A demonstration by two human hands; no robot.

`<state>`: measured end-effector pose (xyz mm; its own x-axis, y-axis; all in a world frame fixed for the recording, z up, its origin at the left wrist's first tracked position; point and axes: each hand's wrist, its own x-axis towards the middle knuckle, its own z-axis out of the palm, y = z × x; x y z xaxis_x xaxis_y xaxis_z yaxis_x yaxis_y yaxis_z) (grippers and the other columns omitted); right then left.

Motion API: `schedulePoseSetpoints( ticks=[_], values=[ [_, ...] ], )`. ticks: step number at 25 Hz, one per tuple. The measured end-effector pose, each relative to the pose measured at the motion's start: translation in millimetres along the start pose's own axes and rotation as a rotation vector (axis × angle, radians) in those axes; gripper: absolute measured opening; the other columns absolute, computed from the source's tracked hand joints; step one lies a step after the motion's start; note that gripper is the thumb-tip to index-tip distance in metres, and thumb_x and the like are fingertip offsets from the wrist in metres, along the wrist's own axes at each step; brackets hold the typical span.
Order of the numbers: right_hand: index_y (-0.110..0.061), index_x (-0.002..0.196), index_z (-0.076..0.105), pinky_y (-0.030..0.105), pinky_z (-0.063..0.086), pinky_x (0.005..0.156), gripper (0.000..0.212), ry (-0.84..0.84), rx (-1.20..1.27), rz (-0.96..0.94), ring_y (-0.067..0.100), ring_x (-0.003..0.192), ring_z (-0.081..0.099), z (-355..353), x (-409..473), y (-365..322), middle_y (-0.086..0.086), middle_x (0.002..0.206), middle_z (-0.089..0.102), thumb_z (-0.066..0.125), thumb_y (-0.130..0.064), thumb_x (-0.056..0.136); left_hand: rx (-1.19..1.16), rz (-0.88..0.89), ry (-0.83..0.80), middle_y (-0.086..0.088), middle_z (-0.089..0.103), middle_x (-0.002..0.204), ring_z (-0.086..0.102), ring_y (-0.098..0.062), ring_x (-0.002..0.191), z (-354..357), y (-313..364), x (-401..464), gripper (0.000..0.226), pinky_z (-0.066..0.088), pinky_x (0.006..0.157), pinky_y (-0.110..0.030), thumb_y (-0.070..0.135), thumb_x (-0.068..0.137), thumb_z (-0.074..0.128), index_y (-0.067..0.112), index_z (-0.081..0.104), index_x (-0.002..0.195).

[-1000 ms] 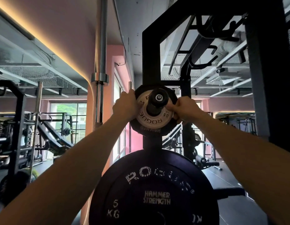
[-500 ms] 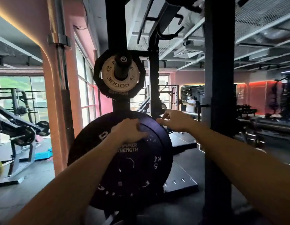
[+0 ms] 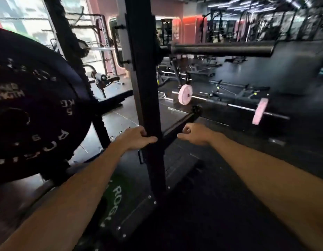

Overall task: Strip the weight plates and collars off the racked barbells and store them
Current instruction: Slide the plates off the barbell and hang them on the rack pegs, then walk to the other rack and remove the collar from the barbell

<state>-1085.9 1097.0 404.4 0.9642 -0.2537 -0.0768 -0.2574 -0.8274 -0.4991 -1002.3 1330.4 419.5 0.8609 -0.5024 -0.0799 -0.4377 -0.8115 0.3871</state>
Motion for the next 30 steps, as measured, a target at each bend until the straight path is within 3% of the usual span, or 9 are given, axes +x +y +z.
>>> schedulePoseSetpoints(
  ticks=[4,12,16,18,21,26,30],
  values=[
    [-0.013,0.124,0.053,0.037,0.045,0.097,0.051,-0.092,0.083,0.214,0.025,0.114,0.055,49.4,-65.9,104.6,0.008,0.129,0.057,0.057,-0.051,0.09,-0.066,-0.006,-0.199,0.005,0.062,0.103,0.057,-0.016,0.094,110.6,46.1,-10.0,0.055,0.047,0.081,-0.031,0.074,0.072,0.06,0.026,0.06,0.099],
    [-0.011,0.131,0.05,0.036,0.043,0.097,0.052,-0.363,0.237,0.592,0.026,0.121,0.052,174.7,-241.7,268.6,0.009,0.133,0.055,0.051,-0.048,0.095,0.034,-0.046,-0.759,-0.001,0.062,0.106,0.058,-0.019,0.097,329.3,125.7,-100.5,0.059,0.045,0.096,-0.038,0.068,0.082,0.055,0.014,0.063,0.106],
    [0.003,0.124,0.055,0.039,0.043,0.096,0.05,-0.502,0.349,0.756,0.034,0.116,0.055,225.9,-350.0,330.6,0.02,0.127,0.058,0.049,-0.04,0.098,0.191,-0.051,-1.05,-0.002,0.058,0.121,0.054,-0.023,0.115,421.2,142.1,-166.9,0.061,0.042,0.096,-0.036,0.066,0.084,0.055,0.016,0.058,0.118],
    [0.002,0.12,0.059,0.042,0.045,0.097,0.047,-0.483,0.439,0.854,0.033,0.112,0.057,243.4,-396.4,361.9,0.02,0.125,0.06,0.053,-0.039,0.097,0.251,-0.042,-1.155,-0.002,0.056,0.13,0.052,-0.022,0.117,455.9,152.3,-190.7,0.068,0.042,0.095,-0.035,0.069,0.082,0.055,0.017,0.056,0.126],
    [-0.014,0.114,0.06,0.038,0.049,0.093,0.035,-0.435,0.533,0.931,0.024,0.108,0.058,243.9,-439.2,399.4,0.007,0.123,0.061,0.057,-0.042,0.093,0.307,-0.043,-1.216,-0.002,0.054,0.134,0.051,-0.022,0.119,487.4,171.6,-203.6,0.07,0.042,0.096,-0.036,0.071,0.08,0.055,0.02,0.055,0.129],
    [-0.013,0.118,0.06,0.032,0.048,0.076,0.039,-0.35,0.633,1.063,0.023,0.097,0.06,222.3,-485.4,466.0,0.006,0.115,0.063,0.057,-0.043,0.093,0.325,0.071,-1.225,-0.002,0.057,0.129,0.054,-0.019,0.115,528.4,234.0,-192.3,0.054,0.043,0.094,-0.031,0.061,0.087,0.056,0.022,0.058,0.125],
    [-0.01,0.12,0.06,0.032,0.047,0.074,0.039,-0.338,0.687,1.106,0.02,0.087,0.059,217.7,-496.7,504.3,0.005,0.106,0.062,0.054,-0.041,0.096,0.317,0.198,-1.187,0.002,0.059,0.122,0.054,-0.016,0.11,553.9,297.4,-159.0,0.041,0.04,0.09,-0.028,0.054,0.09,0.056,0.024,0.061,0.118]
  ],
)
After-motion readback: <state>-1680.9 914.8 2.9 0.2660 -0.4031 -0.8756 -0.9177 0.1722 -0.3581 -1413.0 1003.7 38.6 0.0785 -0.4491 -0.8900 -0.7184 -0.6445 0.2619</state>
